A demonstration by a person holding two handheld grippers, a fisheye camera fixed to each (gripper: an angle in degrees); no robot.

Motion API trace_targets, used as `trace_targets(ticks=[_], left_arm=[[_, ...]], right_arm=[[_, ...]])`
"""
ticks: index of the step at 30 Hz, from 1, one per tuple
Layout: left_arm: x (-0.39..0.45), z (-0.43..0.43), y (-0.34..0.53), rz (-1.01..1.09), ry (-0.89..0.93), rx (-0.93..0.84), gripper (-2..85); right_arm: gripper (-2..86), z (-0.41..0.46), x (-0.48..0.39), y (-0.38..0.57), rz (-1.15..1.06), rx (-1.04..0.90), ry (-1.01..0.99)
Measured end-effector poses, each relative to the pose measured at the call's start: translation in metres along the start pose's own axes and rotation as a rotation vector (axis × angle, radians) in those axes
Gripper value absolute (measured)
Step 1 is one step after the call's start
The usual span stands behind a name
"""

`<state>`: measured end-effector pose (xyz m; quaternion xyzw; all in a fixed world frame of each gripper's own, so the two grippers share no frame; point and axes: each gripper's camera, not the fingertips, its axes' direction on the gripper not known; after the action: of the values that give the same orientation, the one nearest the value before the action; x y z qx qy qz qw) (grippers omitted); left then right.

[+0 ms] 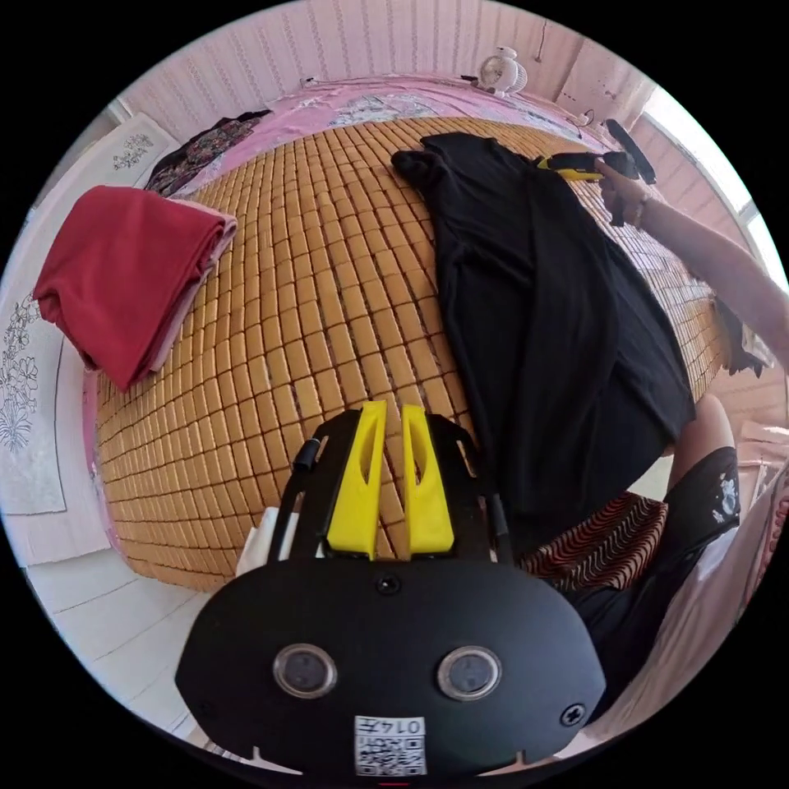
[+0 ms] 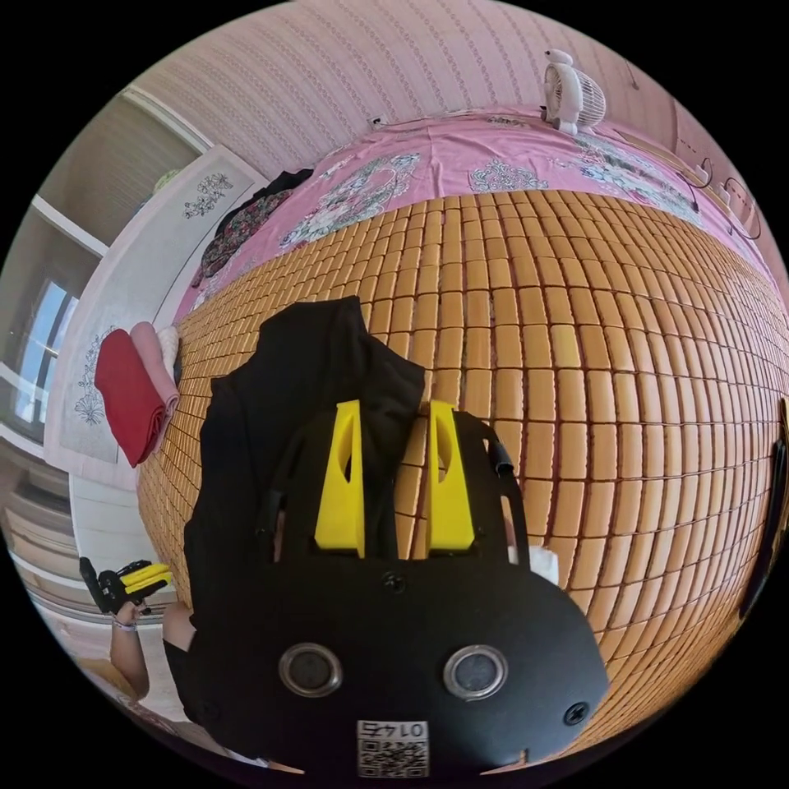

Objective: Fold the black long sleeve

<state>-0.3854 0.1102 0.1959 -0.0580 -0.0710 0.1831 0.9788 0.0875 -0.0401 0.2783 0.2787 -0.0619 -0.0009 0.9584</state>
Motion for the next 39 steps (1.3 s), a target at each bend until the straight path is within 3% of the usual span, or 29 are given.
trace_targets(ticks=[4,7,12,18,24,29,33,36,39], left_arm=[[-0.032,0.004,-0.074,-0.075,0.146,0.245,0.0],[-0.050,0.024,-0.133,-0.145,0.293,0.257,0.7],[-0.061,0.056,-0.195,-0.235,0.461,0.252,11.4],[-0.059,0.080,-0.229,-0.262,0.378,0.162,3.3],[-0.052,0.036,-0.237,-0.204,0.375,0.349,0.5],[-0.038,-0.021,-0.203,-0.057,0.432,0.506,0.2],[-0.019,-0.049,-0.099,0.134,0.408,0.589,0.8],[-0.013,-0.027,-0.010,0.180,0.496,0.439,0.9],[-0.015,-0.006,0.070,0.062,0.382,0.309,-0.5]], right_arm=[[8.9,0.000,-0.003,-0.011,-0.024,-0.031,0.049],[3.0,-0.005,-0.004,-0.018,-0.061,-0.019,0.014],[0.6,-0.006,-0.002,-0.033,-0.101,-0.043,-0.029],[-0.4,-0.008,0.003,-0.049,-0.080,-0.028,-0.049],[-0.7,-0.033,0.000,-0.064,-0.082,0.060,-0.020],[-0.6,-0.086,-0.008,-0.047,-0.099,0.201,-0.108],[-0.1,-0.134,-0.023,0.031,-0.268,0.273,-0.202],[2.0,-0.145,-0.029,0.110,-0.412,0.177,-0.283],[5.7,-0.124,-0.030,0.179,-0.371,-0.033,-0.256]])
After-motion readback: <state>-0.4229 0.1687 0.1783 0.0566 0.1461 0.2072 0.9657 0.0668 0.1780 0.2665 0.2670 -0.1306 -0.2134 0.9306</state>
